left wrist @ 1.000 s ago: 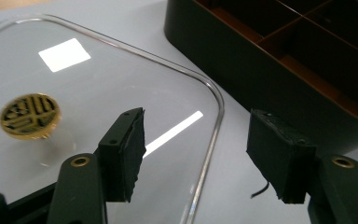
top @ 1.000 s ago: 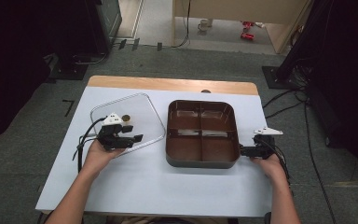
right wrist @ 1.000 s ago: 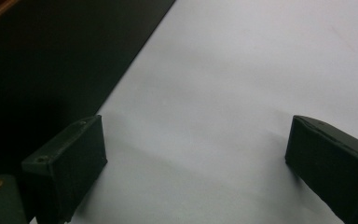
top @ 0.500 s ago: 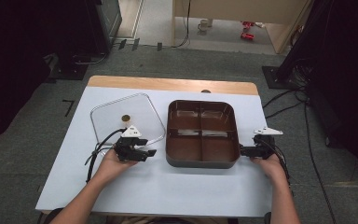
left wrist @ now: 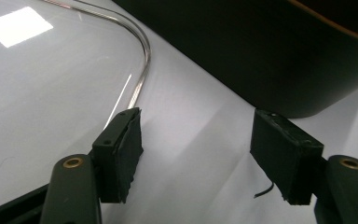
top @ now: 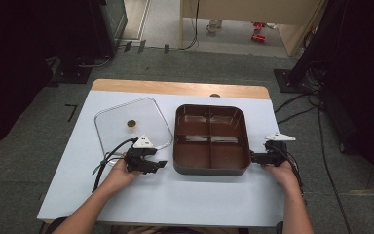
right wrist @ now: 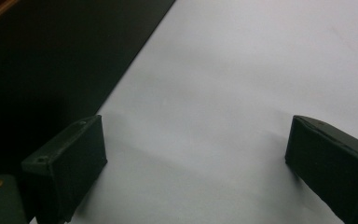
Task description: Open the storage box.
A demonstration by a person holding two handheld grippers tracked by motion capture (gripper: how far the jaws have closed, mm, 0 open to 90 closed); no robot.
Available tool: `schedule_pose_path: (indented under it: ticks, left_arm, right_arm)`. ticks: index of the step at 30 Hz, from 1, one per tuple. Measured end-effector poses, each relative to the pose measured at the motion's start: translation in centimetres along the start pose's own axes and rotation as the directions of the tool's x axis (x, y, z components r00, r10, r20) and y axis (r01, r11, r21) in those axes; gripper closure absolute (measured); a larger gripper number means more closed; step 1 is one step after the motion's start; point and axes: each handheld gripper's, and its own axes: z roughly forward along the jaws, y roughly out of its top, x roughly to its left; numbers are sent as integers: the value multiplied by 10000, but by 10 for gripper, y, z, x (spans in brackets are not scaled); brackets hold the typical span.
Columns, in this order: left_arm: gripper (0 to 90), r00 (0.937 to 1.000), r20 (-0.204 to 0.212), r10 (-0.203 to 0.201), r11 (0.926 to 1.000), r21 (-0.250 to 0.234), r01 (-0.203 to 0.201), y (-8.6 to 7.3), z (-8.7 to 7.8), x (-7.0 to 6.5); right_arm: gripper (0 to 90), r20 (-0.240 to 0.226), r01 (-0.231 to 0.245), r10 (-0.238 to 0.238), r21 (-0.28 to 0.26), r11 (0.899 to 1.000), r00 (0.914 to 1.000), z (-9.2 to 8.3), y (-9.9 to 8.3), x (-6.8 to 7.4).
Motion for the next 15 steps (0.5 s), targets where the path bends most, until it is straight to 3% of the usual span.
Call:
schedule_pose_path:
  ticks: [15]
  left_arm:
    - [292,9990,-144,424,9991,-94,-425,-3,2,-5]
  right_arm:
    - [43,2,4,-4,4,10000,10000,0,0,0]
